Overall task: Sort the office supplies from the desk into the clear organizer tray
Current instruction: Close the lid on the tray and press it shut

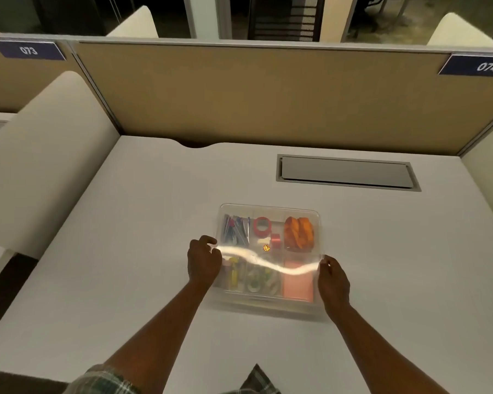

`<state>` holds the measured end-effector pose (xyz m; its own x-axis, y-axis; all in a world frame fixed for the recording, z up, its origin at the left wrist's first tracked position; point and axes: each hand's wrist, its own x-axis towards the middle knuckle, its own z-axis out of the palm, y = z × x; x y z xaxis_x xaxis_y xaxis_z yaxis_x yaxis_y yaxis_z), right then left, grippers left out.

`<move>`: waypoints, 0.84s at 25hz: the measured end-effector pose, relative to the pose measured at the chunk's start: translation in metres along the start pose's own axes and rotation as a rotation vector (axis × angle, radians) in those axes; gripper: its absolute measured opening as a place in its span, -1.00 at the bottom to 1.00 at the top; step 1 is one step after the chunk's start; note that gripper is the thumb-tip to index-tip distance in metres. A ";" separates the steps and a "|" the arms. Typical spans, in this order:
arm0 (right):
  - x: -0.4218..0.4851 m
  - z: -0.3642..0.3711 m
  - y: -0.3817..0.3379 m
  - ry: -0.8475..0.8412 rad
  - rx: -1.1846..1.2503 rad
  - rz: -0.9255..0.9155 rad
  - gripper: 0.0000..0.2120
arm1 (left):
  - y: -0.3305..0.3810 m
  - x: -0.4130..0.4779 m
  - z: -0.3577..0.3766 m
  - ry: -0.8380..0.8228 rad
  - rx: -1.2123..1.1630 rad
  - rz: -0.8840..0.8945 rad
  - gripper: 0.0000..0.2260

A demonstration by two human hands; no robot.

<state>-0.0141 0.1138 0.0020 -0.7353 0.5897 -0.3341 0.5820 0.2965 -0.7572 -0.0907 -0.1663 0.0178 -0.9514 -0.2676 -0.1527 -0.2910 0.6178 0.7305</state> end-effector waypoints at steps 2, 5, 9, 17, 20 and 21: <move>0.000 0.007 -0.002 0.018 0.061 0.047 -0.68 | -0.003 0.007 0.001 -0.001 -0.016 -0.041 -0.74; 0.003 0.012 -0.003 0.053 0.074 0.062 -0.69 | -0.007 0.019 0.005 -0.049 -0.022 -0.103 -0.74; 0.011 0.014 -0.005 0.082 0.079 0.075 -0.74 | -0.008 0.032 0.011 -0.079 -0.036 -0.133 -0.76; 0.058 0.018 -0.032 0.051 0.050 0.034 -0.69 | 0.016 0.075 0.018 -0.083 -0.070 -0.170 -0.75; 0.082 0.020 -0.051 0.067 0.058 -0.004 -0.69 | 0.028 0.099 0.020 -0.109 -0.024 -0.092 -0.67; 0.089 0.021 -0.057 0.063 0.049 -0.028 -0.67 | 0.032 0.106 0.020 -0.125 -0.009 -0.047 -0.62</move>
<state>-0.1203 0.1339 0.0038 -0.7268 0.6281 -0.2781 0.5427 0.2768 -0.7930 -0.2028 -0.1601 0.0115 -0.9420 -0.2019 -0.2681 -0.3353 0.5995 0.7267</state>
